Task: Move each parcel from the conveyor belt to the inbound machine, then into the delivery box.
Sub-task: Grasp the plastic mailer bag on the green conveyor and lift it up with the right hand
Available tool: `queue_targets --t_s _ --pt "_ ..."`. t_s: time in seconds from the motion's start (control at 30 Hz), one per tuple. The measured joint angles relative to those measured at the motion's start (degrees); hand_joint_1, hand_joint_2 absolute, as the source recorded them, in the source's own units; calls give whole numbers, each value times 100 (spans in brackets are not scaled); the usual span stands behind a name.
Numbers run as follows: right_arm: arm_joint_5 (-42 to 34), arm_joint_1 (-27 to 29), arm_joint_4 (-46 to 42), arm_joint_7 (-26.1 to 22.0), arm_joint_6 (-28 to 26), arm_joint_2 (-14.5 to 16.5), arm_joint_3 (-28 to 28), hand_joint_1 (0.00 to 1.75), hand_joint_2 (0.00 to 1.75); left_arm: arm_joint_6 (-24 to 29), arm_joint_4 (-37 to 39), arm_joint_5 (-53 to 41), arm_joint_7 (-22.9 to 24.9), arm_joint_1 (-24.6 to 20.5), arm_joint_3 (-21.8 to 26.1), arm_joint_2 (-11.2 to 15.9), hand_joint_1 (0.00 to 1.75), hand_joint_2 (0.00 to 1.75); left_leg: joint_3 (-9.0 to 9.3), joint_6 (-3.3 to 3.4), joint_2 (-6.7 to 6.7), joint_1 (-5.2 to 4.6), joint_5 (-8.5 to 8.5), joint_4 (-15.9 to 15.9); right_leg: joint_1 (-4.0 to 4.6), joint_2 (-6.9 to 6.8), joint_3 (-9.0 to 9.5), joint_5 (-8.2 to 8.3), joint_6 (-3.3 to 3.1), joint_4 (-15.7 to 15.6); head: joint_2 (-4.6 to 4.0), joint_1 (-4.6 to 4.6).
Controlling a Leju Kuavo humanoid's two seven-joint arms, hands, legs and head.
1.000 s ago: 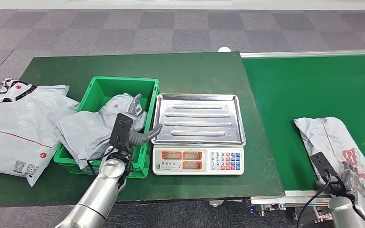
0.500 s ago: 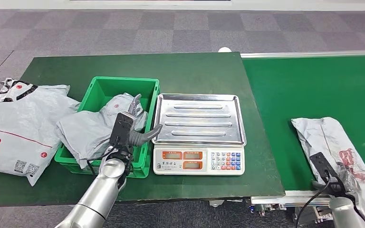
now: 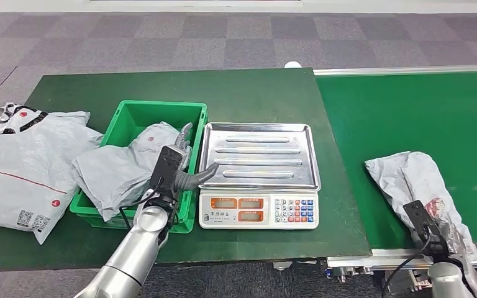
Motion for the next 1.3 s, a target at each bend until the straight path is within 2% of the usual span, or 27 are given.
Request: queue_targets --t_s 0.5,0.73,1.3 --pt "132 -55 -91 -11 -35 137 51 175 175 -41 -48 -123 15 22 104 -59 0 175 -4 0 -3 0 0 0 -1 -5 0 -1 0 0 0 0" --pt "324 -251 -19 -120 -213 184 204 175 175 -96 38 -194 18 -91 168 -140 0 175 -4 1 -1 -2 0 0 -2 -2 -1 -1 0 1 0 0" --pt "332 -357 103 -122 -236 197 334 175 175 -103 98 -208 16 -115 188 -171 0 175 -7 3 -3 -3 -1 0 -3 -7 -1 -2 1 1 0 0"
